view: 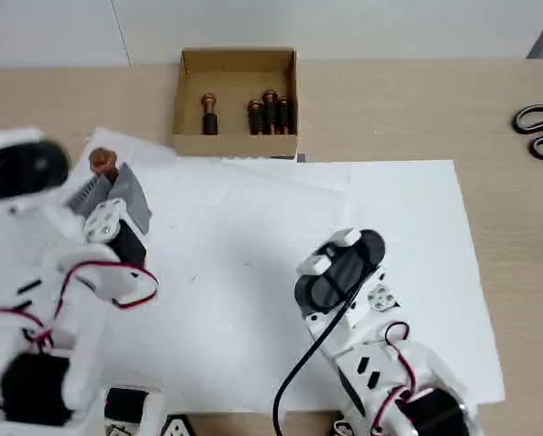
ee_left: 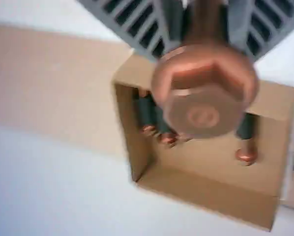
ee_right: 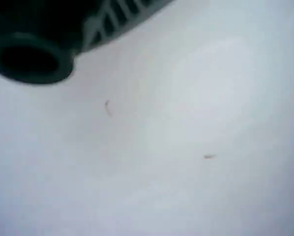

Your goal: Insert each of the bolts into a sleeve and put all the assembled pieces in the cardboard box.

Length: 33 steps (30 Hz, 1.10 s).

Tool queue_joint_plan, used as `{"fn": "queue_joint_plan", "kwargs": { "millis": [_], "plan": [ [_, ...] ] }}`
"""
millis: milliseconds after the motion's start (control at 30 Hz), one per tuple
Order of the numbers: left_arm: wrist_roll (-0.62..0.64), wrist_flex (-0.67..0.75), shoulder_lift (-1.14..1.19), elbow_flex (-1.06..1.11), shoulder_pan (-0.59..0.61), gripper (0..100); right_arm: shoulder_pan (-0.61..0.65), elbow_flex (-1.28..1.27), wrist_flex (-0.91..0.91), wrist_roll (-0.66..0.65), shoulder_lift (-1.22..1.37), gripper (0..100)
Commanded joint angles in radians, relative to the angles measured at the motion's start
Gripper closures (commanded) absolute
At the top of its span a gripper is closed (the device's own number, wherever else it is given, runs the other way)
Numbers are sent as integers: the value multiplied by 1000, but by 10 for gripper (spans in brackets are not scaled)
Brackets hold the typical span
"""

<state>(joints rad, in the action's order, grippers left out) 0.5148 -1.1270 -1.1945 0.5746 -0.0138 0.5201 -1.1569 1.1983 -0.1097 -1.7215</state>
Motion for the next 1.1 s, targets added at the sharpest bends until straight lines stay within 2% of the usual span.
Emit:
{"fn": "queue_joint_plan", "kwargs": {
  "millis": [0, 100, 233, 433, 533, 767, 1067],
  "plan": [
    [144, 130, -127, 157, -6, 994, 27, -94, -122, -12, -85, 996],
    [178, 219, -204, 300, -9, 994, 119, -167, -179, -5, -94, 996],
    [180, 256, -292, 427, -92, 994, 242, -281, -341, -3, -93, 996],
    [180, 256, -419, 539, -262, 994, 259, -430, -547, -5, -93, 996],
    [180, 256, -462, 588, -304, 994, 259, -459, -613, -9, -93, 996],
    [180, 253, -531, 651, -316, 994, 260, -462, -633, -12, -93, 996],
    [180, 255, -542, 696, -368, 994, 352, -460, -634, -12, -93, 996]
  ]
}}
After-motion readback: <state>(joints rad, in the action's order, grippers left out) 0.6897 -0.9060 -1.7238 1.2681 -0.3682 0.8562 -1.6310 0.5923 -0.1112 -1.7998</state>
